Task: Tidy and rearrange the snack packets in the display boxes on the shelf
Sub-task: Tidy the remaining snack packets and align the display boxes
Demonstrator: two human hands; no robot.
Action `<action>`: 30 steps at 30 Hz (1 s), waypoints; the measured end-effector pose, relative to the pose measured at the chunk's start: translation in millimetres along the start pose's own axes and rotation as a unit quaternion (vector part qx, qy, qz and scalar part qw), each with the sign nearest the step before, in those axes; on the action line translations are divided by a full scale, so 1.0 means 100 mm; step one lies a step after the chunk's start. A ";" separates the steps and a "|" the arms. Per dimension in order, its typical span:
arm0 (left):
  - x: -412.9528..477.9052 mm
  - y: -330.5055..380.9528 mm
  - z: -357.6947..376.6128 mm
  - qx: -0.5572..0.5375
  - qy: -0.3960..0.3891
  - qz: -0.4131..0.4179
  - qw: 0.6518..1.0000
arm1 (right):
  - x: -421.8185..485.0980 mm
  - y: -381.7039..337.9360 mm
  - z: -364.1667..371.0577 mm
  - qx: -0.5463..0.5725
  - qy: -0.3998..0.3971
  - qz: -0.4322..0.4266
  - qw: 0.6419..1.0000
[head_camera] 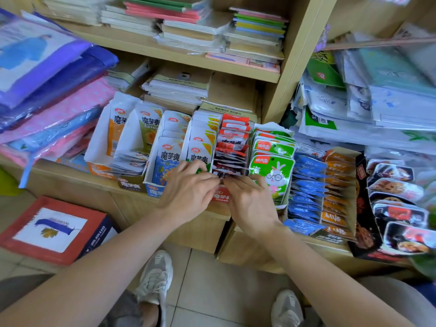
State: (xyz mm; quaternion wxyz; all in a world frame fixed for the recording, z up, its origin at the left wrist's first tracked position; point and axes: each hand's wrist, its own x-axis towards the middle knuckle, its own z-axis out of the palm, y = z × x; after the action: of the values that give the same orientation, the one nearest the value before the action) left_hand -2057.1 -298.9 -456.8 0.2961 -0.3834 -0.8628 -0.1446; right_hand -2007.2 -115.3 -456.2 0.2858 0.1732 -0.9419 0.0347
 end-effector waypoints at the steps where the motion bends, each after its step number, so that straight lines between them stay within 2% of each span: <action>1: 0.02 0.01 0.00 0.009 -0.013 0.005 1.000 | -0.01 0.00 -0.01 -0.006 -0.016 0.001 1.000; 5: 0.03 -0.02 0.00 0.021 -0.033 0.021 0.999 | -0.11 0.08 -0.04 0.020 -0.064 -0.021 0.998; 7: 0.00 -0.04 0.01 0.001 -0.010 0.031 0.999 | -0.15 0.09 -0.09 0.057 -0.010 -0.034 0.998; 9: -0.02 -0.03 0.00 -0.034 0.052 0.026 0.998 | -0.14 0.08 -0.16 0.082 0.069 -0.034 0.994; 11: 0.01 -0.01 -0.05 -0.059 0.100 0.004 0.993 | -0.10 0.10 -0.20 0.078 0.094 -0.011 0.992; 15: 0.09 -0.06 -0.03 -0.062 0.036 -0.013 0.997 | -0.02 0.15 -0.14 0.029 -0.031 0.021 0.999; 20: 0.08 -0.08 0.11 -0.029 0.002 0.006 1.000 | -0.05 0.15 0.00 -0.013 -0.104 0.032 0.994; 22: 0.07 -0.05 0.10 -0.035 0.001 -0.003 0.999 | -0.05 0.15 -0.01 -0.010 -0.103 0.032 0.994; 26: 0.09 -0.03 -0.01 -0.093 0.040 -0.057 0.993 | 0.09 0.16 -0.18 0.016 -0.024 0.036 0.999; 28: 0.05 -0.07 -0.06 -0.104 0.081 -0.084 0.988 | 0.23 0.23 -0.22 -0.002 -0.035 0.041 0.999; 30: -0.02 -0.17 -0.10 -0.069 0.098 -0.079 0.990 | 0.33 0.29 -0.18 -0.024 -0.064 0.051 0.996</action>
State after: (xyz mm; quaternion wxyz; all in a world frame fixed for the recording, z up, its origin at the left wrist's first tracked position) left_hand -2064.0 -316.3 -450.6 0.3396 -0.3180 -0.8449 -0.2638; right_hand -2033.1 -95.4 -421.6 0.2267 0.1203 -0.9664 0.0150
